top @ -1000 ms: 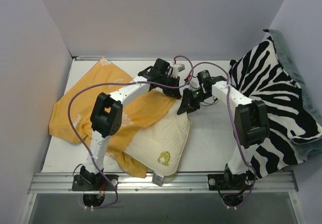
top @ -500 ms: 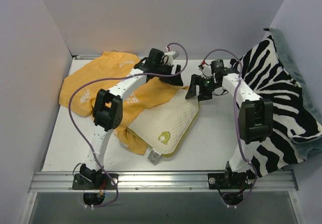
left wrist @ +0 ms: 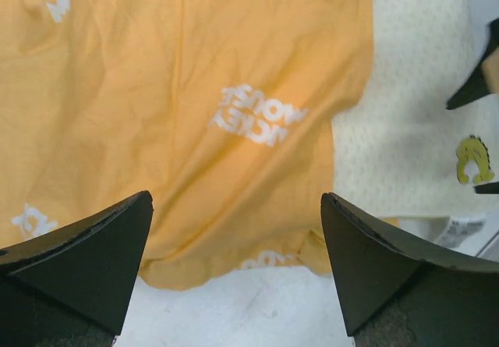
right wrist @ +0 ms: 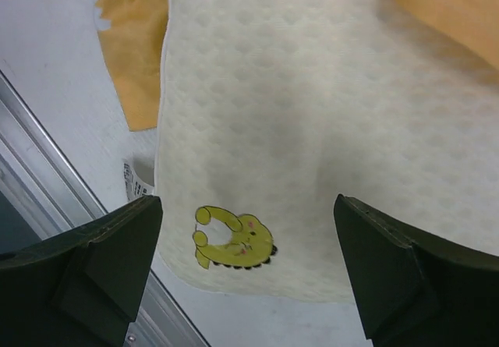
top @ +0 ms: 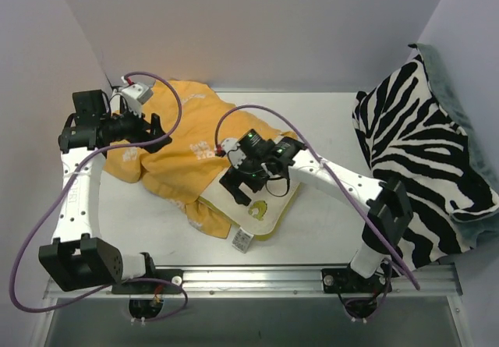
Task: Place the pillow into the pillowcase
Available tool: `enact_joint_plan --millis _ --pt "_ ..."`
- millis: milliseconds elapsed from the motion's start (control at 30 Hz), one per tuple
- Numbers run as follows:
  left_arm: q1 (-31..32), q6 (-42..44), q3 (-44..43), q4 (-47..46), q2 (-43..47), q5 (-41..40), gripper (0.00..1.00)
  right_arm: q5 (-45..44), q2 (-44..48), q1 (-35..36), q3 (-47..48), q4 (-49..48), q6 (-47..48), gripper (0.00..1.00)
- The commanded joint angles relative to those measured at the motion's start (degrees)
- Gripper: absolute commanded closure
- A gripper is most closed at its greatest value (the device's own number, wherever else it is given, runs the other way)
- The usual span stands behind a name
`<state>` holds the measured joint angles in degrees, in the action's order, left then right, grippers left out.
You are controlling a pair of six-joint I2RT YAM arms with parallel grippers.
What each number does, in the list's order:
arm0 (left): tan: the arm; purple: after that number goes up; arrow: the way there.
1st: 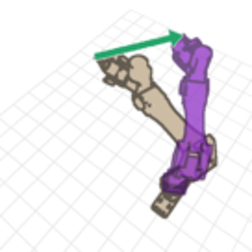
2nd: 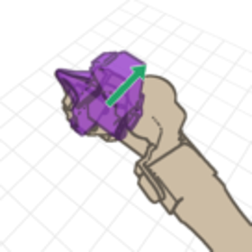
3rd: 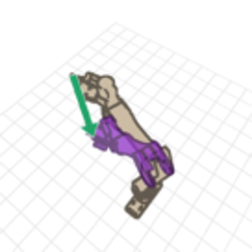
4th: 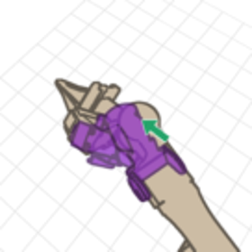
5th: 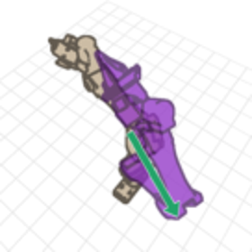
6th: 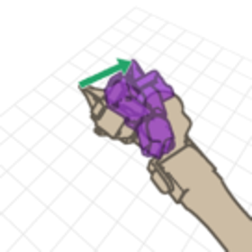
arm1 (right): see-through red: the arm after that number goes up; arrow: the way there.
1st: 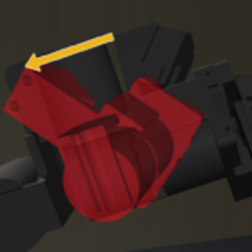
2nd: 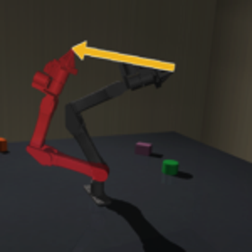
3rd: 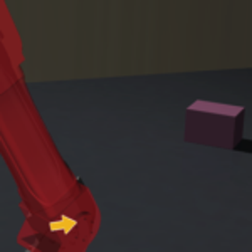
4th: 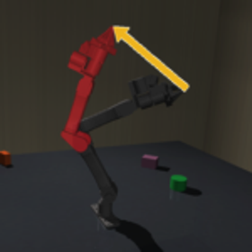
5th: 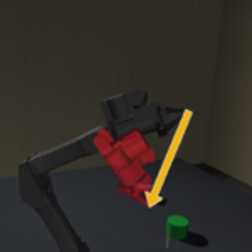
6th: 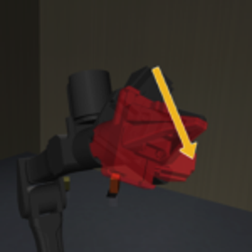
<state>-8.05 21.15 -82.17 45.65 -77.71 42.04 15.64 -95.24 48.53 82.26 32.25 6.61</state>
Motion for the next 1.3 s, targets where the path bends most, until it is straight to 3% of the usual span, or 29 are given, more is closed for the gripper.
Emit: enact_joint_plan --millis 0,167,233,267,300,333,367,400,467,567,667,700,833,933,1067,1167,1200,1267 --pt "-3.54 10.14 6.48 9.53 4.14 4.62 0.03 -9.48 -6.42 5.5 0.35 3.43 1.56 0.02" --pt "-7.41 17.07 13.43 16.39 9.76 5.42 0.03 -13.18 -15.31 11.58 4.04 3.43 -0.19 0.0" --pt "-7.41 26.16 15.37 21.22 11.52 5.16 0.03 -12.74 -20.14 11.33 5.71 3.43 -1.68 0.0" --pt "-7.33 29.1 17.55 22.63 13.27 2.63 0.03 -11.61 -21.46 10.8 6.33 3.69 -3.17 0.05" --pt "-7.33 32.43 18.7 26.21 13.81 1.13 0.03 -9.94 -23.04 8.53 7.64 4.48 -3.88 0.15" --pt "-7.41 41.17 19.76 28.68 14.25 -0.37 0.03 -7.4 -23.06 7.12 8.0 4.66 -4.67 0.43" --pt "-7.5 45.61 22.64 31.06 15.04 -1.51 0.03 -2.68 -22.8 5.8 8.27 4.58 -6.07 0.56" --pt "-7.5 52.52 23.89 34.47 15.48 -3.18 0.04 -0.11 -21.4 3.17 8.7 4.4 -6.35 0.79" --pt "-7.15 57.14 27.13 36.17 16.97 -3.02 0.04 5.16 -19.55 1.31 9.41 4.4 -6.52 1.0" --pt "-2.43 62.43 30.83 34.08 19.78 -3.01 0.04 11.06 -15.86 -0.98 10.29 4.23 -5.82 1.0" --pt "13.29 55.35 38.9 20.93 24.77 -8.63 0.03 15.73 -13.66 -1.6 10.73 4.23 -5.03 1.0" --pt "21.07 51.32 42.84 12.36 25.93 -10.3 0.03 16.52 -13.22 -1.69 10.82 4.31 -4.94 1.0" --pt "37.36 46.71 51.29 -6.24 26.92 -21.45 0.02 17.93 -12.25 -1.95 10.12 4.66 -4.5 1.0" --pt "42.14 46.09 52.99 -16.44 22.71 -26.57 0.03 18.63 -11.28 -2.04 9.59 5.19 -4.5 1.0" --pt "43.38 48.37 51.59 -22.18 12.62 -29.03 0.03 19.69 -10.58 -2.21 10.03 5.98 -4.24 1.0" --pt "44.35 51.18 50.1 -22.53 6.64 -29.82 0.25 20.92 -10.23 -2.74 10.9 6.42 -4.33 1.0" --pt "44.7 51.54 49.48 -22.53 5.74 -29.39 0.49 21.1 -10.14 -2.83 11.08 6.51 -4.33 1.0" --pt "46.54 50.49 46.07 -21.22 4.68 -27.03 0.72 21.19 -10.23 -3.18 12.04 6.6 -4.33 1.0"
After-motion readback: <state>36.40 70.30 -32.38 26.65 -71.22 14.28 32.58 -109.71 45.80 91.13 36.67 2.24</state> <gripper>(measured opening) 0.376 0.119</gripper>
